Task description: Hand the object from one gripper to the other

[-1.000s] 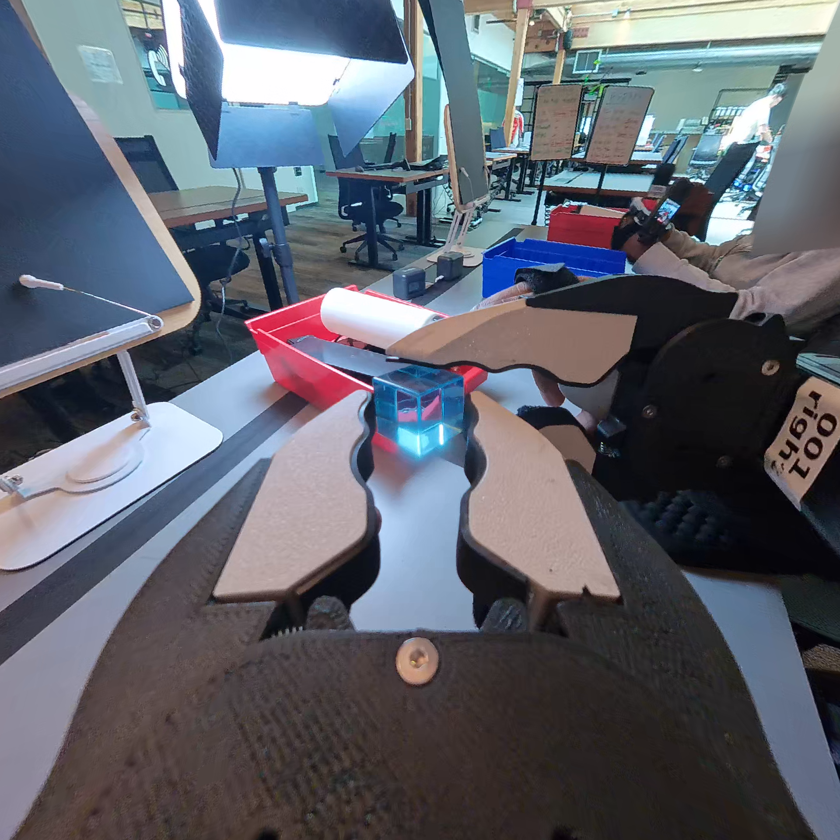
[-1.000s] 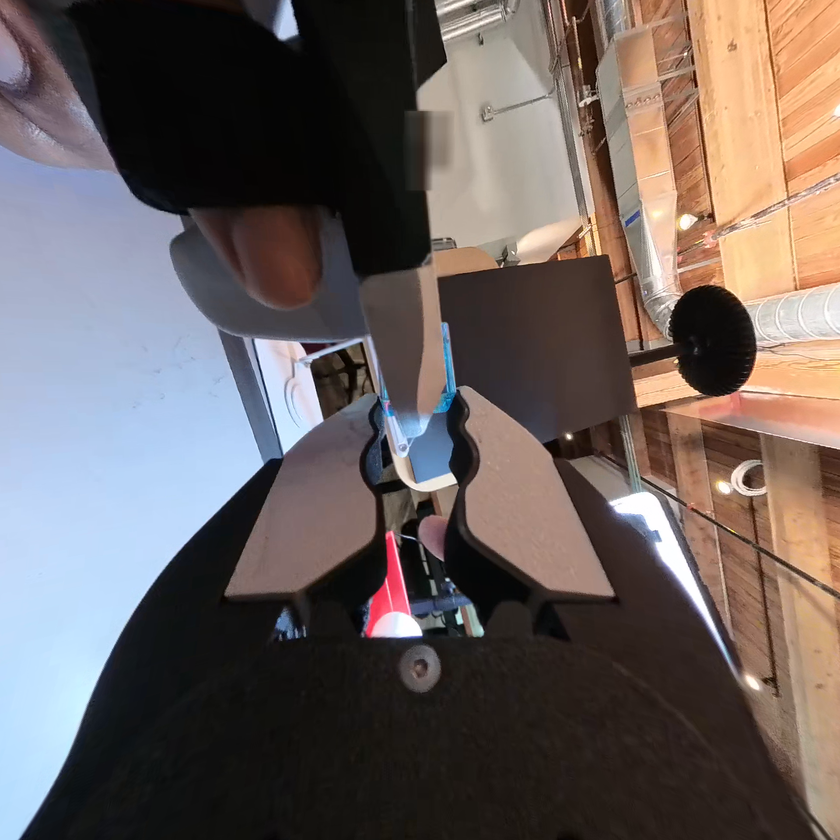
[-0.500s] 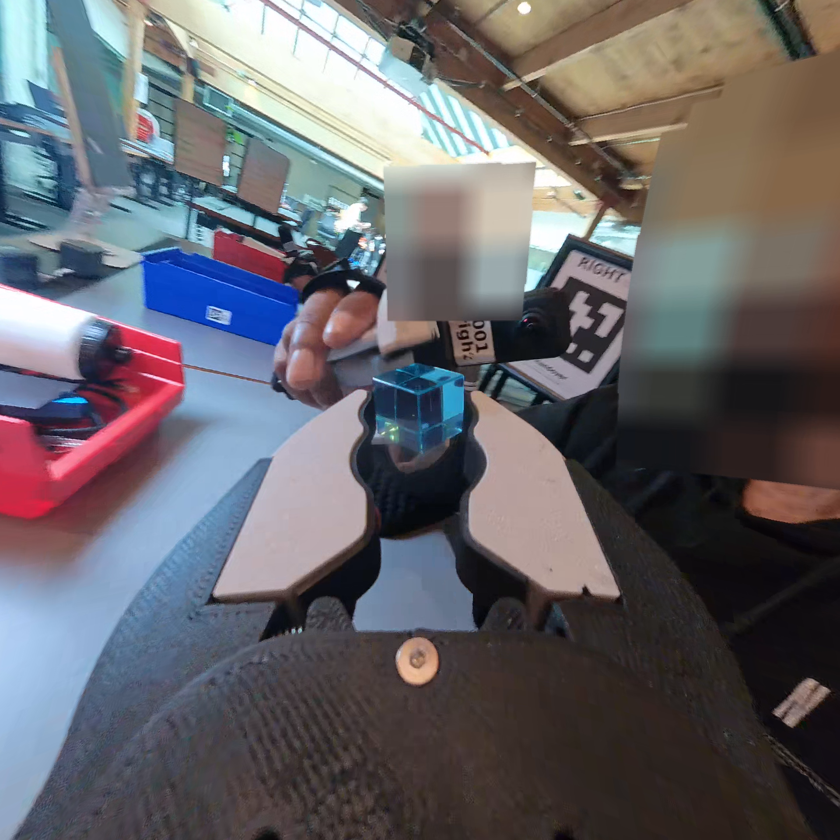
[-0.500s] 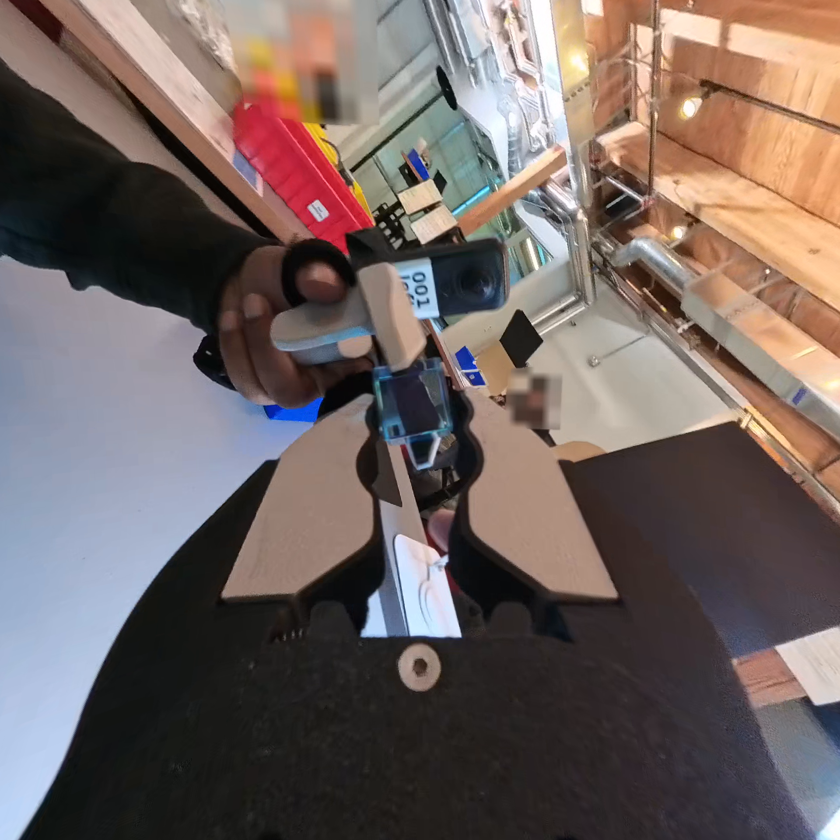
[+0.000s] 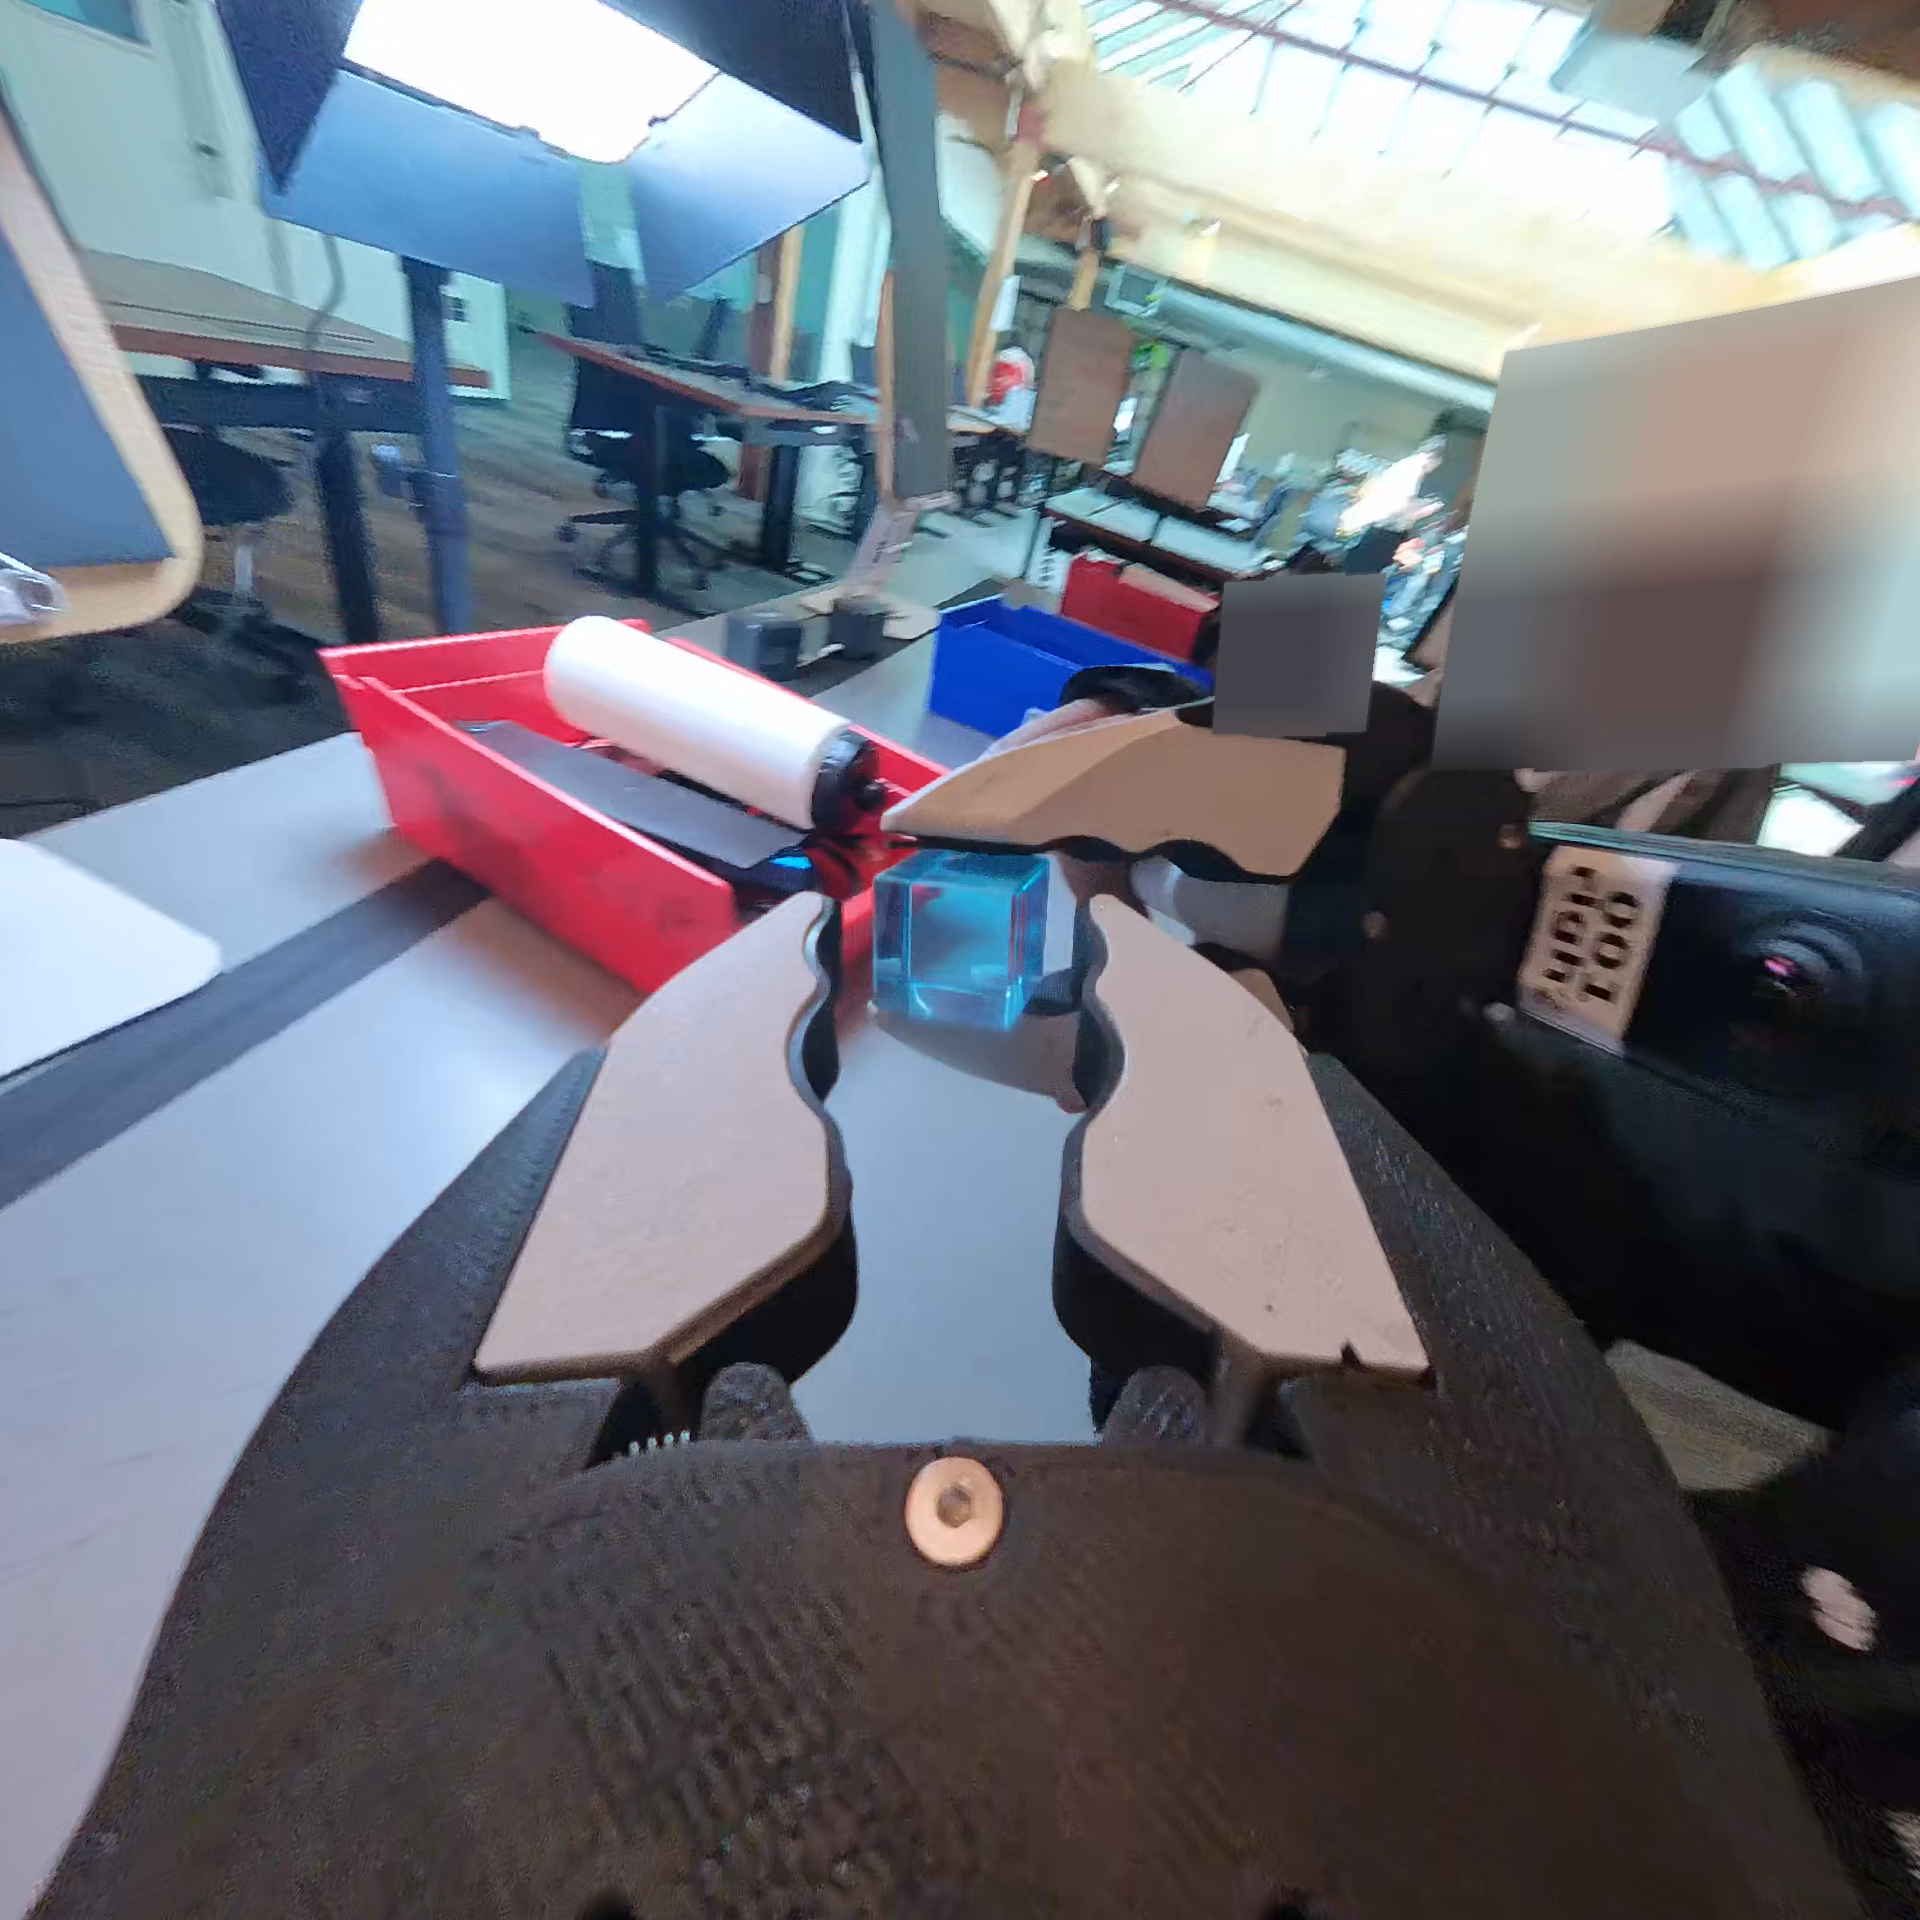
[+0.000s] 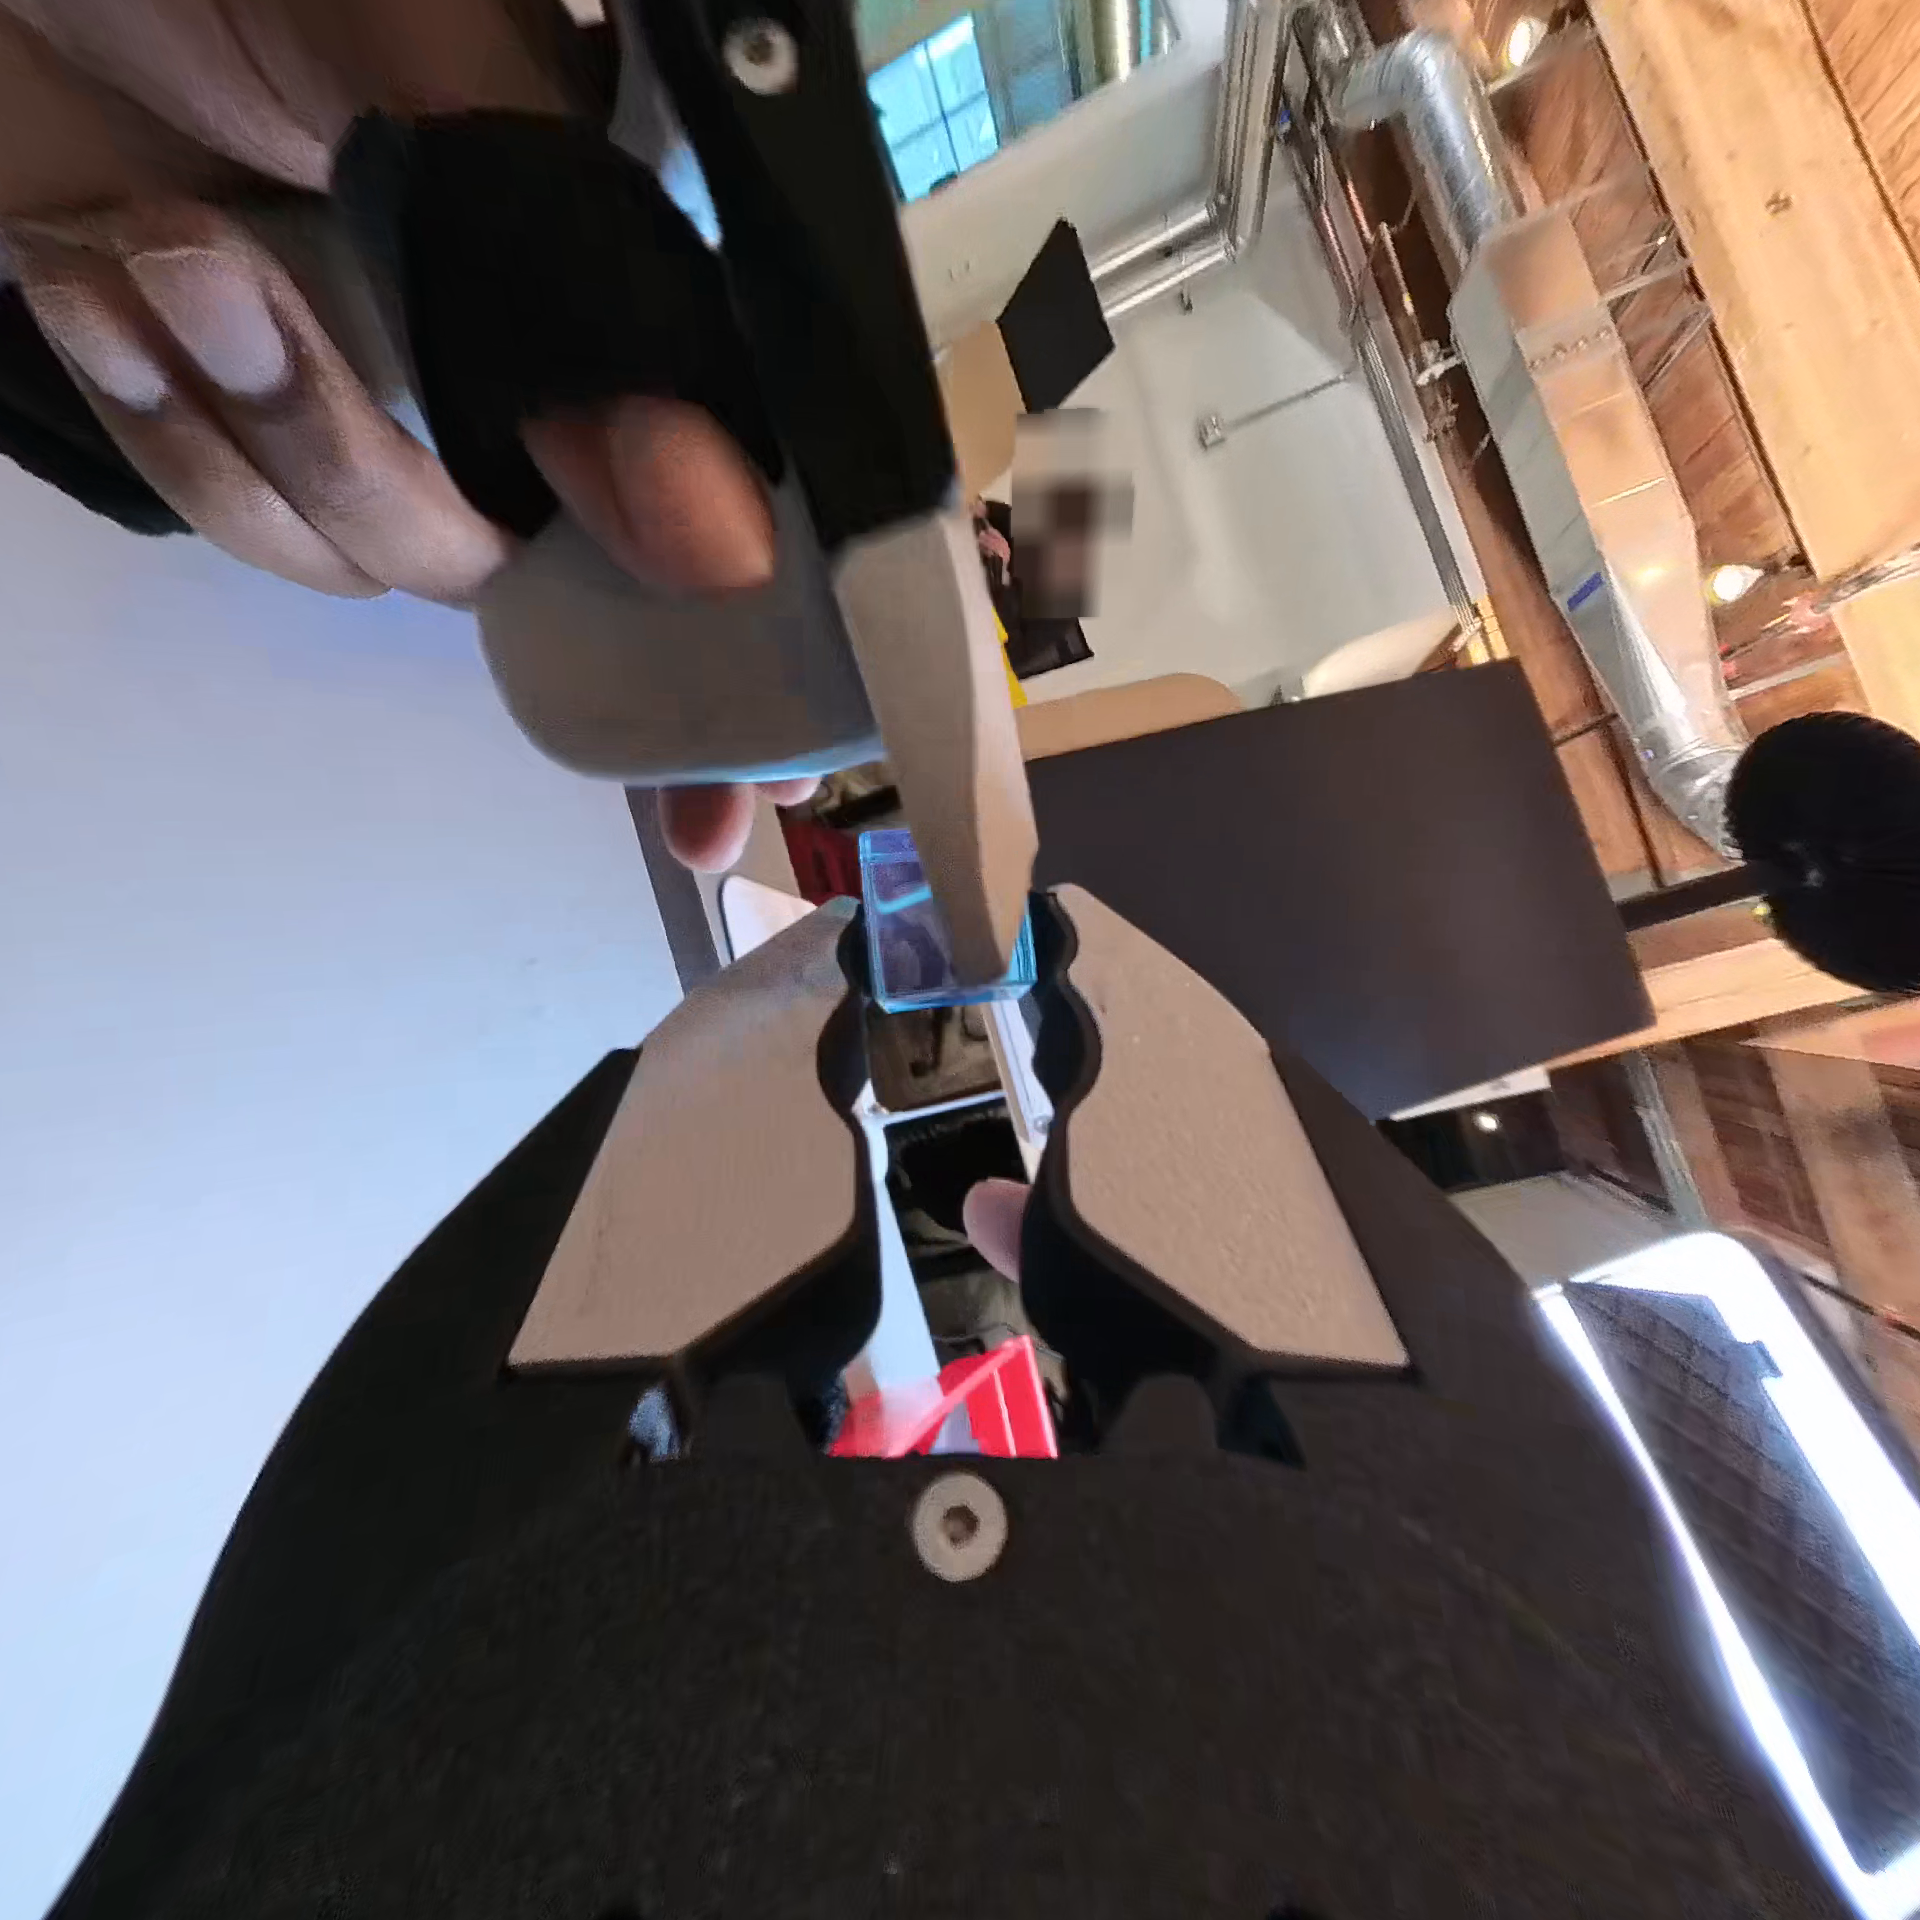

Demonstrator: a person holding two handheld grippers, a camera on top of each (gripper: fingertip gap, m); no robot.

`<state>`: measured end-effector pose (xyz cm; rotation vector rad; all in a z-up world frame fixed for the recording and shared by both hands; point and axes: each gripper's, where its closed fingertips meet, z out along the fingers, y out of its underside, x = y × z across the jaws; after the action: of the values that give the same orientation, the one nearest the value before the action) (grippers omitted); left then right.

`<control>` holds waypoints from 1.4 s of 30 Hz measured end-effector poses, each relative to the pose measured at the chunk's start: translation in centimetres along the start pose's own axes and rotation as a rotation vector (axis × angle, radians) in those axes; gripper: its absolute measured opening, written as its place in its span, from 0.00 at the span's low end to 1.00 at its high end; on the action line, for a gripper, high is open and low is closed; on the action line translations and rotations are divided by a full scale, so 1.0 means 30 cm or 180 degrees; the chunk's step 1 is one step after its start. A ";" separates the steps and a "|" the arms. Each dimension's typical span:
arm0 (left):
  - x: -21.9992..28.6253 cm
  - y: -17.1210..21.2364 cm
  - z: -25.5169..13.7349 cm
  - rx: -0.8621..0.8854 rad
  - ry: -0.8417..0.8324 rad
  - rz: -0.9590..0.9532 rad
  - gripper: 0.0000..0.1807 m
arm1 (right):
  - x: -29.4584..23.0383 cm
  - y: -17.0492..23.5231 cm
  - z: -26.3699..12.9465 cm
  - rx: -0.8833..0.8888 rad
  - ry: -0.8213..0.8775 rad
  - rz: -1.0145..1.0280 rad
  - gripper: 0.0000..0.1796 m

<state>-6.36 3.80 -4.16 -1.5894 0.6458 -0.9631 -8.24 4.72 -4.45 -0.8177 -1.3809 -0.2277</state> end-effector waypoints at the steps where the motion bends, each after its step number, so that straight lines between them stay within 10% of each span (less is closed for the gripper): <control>1: -0.009 0.005 0.005 -0.0016 -0.0133 0.0097 0.22 | -0.007 0.002 0.005 -0.0049 0.0031 -0.0090 0.16; 6: 0.003 0.003 -0.002 -0.0064 -0.0139 0.0410 0.18 | -0.003 -0.010 -0.003 0.0072 -0.0027 0.0033 0.16; 16: 0.234 -0.074 -0.100 0.0337 0.2040 -0.0653 0.16 | 0.052 -0.209 -0.179 0.1683 -0.0627 0.0942 0.19; 22: 0.248 -0.071 -0.109 0.0305 0.2331 -0.0931 0.16 | 0.041 -0.226 -0.185 0.1724 -0.0621 0.0840 0.16; 28: 0.167 -0.090 -0.097 0.0429 0.1652 -0.0637 0.18 | 0.065 -0.172 -0.130 0.1336 -0.0632 0.1312 0.16; 42: 0.110 -0.123 -0.105 0.0315 -0.0604 0.2645 0.24 | 0.123 -0.160 -0.128 0.1708 -0.2398 0.4857 0.15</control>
<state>-7.62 0.33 0.39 -1.1304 0.9905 -0.2176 -7.29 0.02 0.90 -1.3070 -1.0057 1.6818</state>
